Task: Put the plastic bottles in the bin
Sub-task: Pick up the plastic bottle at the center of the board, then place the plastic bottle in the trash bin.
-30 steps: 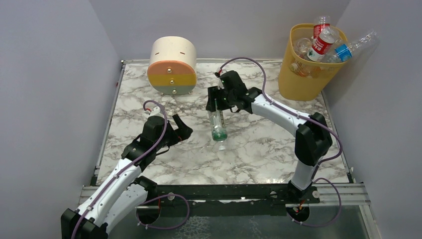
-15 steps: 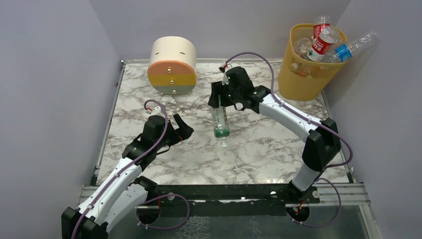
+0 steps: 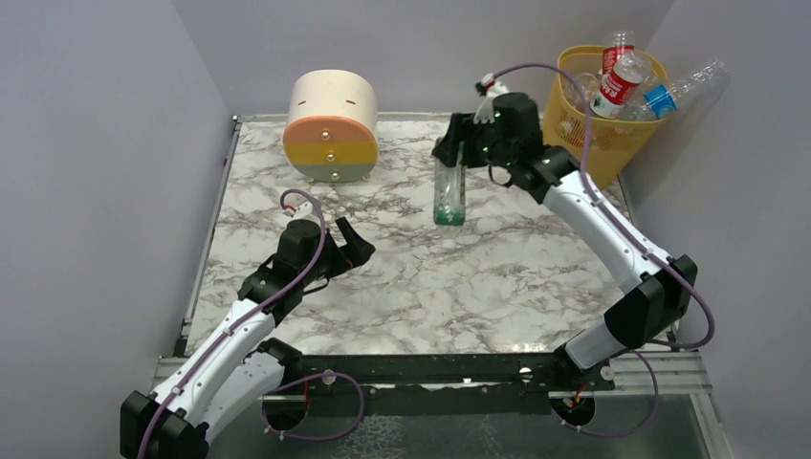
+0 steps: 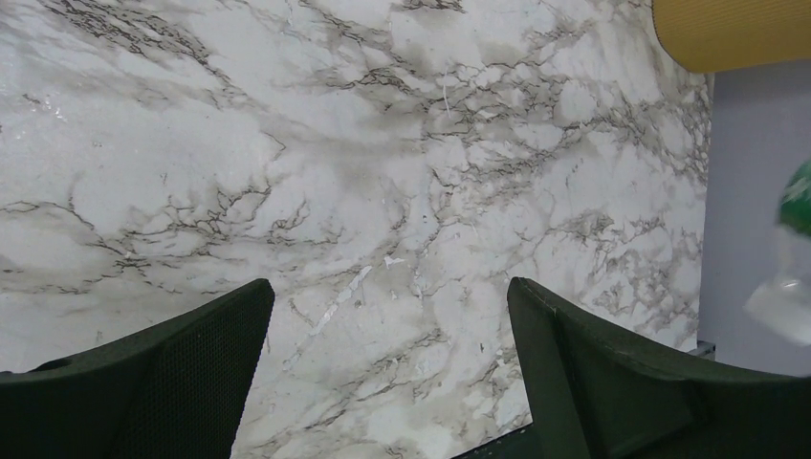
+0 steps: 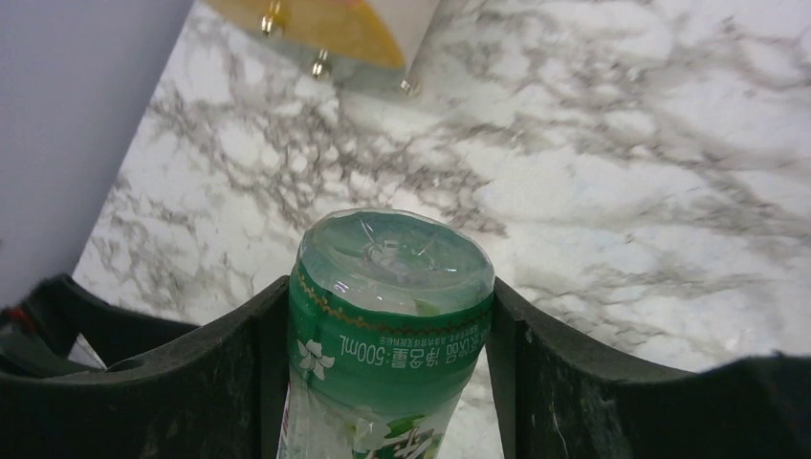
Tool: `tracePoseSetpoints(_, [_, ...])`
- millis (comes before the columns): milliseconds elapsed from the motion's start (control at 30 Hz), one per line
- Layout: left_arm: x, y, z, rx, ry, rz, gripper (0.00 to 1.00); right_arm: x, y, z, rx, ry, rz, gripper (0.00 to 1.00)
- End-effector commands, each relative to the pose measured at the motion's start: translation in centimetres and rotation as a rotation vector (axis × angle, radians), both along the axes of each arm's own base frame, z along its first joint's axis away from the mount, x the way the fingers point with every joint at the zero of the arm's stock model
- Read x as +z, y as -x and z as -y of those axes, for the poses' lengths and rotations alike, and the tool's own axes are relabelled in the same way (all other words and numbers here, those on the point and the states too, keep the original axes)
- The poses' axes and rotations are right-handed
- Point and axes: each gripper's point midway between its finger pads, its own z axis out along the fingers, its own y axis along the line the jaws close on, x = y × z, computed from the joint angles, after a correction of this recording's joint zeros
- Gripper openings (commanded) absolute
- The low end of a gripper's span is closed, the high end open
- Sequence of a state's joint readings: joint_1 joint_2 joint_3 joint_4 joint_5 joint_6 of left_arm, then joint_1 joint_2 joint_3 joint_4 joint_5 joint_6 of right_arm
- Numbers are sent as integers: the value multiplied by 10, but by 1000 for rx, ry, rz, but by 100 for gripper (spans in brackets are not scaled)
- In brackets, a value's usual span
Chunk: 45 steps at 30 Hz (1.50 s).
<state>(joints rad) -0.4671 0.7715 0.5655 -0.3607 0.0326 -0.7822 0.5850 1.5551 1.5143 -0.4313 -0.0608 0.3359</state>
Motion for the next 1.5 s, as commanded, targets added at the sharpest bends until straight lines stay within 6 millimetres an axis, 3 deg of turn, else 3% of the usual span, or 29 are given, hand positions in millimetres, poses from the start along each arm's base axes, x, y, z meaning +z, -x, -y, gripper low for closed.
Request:
tracePoseSetpoints(0, [0,-3,11,-44,26,6,99,93,-28,65,-132,-102,172,58])
tracePoseSetpoints(133, [1,-5,13,-48,25,12,99,160,-41,122,-258,-162,331,58])
tracePoseSetpoints(267, [0,-5,13,-45,30,13,99,220,-38,167,-399,-180,490,58])
tracePoseSetpoints(367, [-3,-4,13,-46,34,9,99,252,-27,188,-478,-205,594,58])
tracePoseSetpoints(467, [-5,-4,13,-44,36,6,99,273,-16,194,-496,-233,660,58])
tracePoseSetpoints(733, [-10,-4,15,-47,42,-1,99,284,-3,196,-491,-263,699,56])
tracePoseSetpoints(1467, [-15,-11,20,-63,34,-11,99,284,-12,192,-482,-284,712,55])
